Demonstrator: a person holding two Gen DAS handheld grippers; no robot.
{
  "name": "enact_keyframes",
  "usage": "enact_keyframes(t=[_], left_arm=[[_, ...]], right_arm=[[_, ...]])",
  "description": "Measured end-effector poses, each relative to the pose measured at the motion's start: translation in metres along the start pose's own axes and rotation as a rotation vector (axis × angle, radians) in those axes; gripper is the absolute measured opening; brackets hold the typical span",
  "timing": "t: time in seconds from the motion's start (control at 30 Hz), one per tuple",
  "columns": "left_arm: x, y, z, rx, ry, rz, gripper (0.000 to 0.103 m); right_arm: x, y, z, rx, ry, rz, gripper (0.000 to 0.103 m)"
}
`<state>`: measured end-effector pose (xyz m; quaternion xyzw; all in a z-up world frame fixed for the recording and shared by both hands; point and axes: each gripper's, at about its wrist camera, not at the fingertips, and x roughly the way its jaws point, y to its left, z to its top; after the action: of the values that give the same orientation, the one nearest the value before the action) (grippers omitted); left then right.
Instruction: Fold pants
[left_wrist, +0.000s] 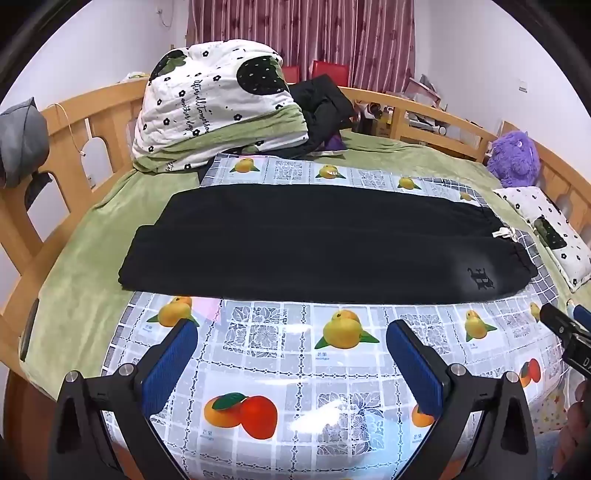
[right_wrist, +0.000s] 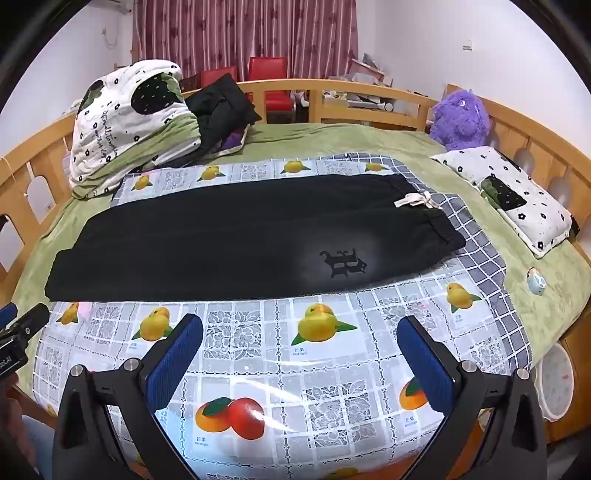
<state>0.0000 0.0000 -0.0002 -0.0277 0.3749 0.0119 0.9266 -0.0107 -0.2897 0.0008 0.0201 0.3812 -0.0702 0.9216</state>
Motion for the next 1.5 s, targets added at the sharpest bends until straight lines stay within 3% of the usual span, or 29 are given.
enact_keyframes(t=[0.4, 0.47, 1.5], left_arm=[[0.005, -0.014, -0.001, 0.015, 0.009, 0.025, 0.103], [0.0, 0.0, -0.004, 0.013, 0.011, 0.018, 0.103], [0.002, 0.001, -0.004, -0.004, 0.025, 0.014, 0.103]], right_arm=[[-0.006, 0.007, 0.0, -0.018, -0.021, -0.007, 0.103], [-0.008, 0.006, 0.002, -0.019, -0.02, -0.005, 0.103], [-0.004, 0.008, -0.004, -0.037, -0.024, 0.008, 0.103]])
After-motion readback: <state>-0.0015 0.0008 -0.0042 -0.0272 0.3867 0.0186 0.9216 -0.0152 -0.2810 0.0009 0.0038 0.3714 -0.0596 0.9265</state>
